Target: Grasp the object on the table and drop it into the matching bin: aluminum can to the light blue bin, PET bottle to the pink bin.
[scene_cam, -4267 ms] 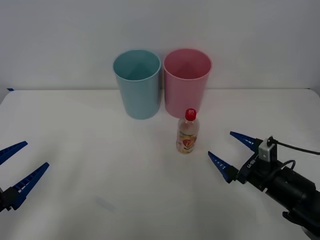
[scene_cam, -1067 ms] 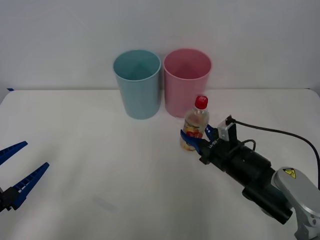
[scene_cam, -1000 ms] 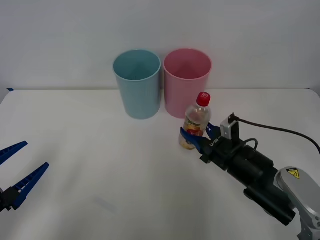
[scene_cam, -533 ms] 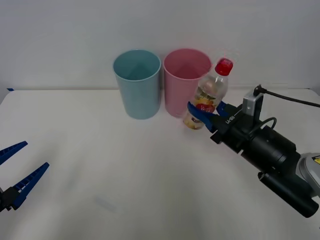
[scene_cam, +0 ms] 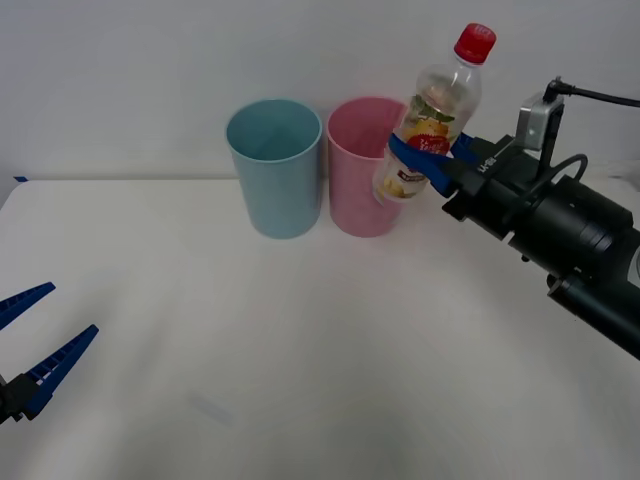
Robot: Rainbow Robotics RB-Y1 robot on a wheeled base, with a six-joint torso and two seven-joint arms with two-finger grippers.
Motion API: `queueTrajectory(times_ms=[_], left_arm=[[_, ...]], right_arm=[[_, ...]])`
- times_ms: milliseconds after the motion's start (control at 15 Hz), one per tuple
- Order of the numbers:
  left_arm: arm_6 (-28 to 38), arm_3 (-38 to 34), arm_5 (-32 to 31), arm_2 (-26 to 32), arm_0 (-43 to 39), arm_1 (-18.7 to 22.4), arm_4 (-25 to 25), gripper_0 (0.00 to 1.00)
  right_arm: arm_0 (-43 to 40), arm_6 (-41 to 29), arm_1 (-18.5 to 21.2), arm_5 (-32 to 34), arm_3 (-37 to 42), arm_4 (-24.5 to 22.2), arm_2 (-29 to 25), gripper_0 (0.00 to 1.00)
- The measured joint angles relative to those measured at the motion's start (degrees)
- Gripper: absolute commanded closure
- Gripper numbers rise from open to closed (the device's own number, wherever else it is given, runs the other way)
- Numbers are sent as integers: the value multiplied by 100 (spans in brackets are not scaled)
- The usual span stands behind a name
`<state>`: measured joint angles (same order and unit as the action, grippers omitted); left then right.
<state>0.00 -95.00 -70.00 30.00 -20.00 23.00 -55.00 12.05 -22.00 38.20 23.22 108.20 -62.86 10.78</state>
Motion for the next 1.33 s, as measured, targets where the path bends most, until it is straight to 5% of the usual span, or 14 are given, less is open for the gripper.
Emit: queueTrajectory(times_ms=[333, 1333], left_arm=[[0, 0, 0, 0, 0, 0, 0, 0], [0, 0, 0, 0, 0, 0, 0, 0]], right_arm=[[1138, -78, 39, 471, -1164, -68, 16, 100], [3513, 162, -1229, 811, -4666, -1071, 12, 100]])
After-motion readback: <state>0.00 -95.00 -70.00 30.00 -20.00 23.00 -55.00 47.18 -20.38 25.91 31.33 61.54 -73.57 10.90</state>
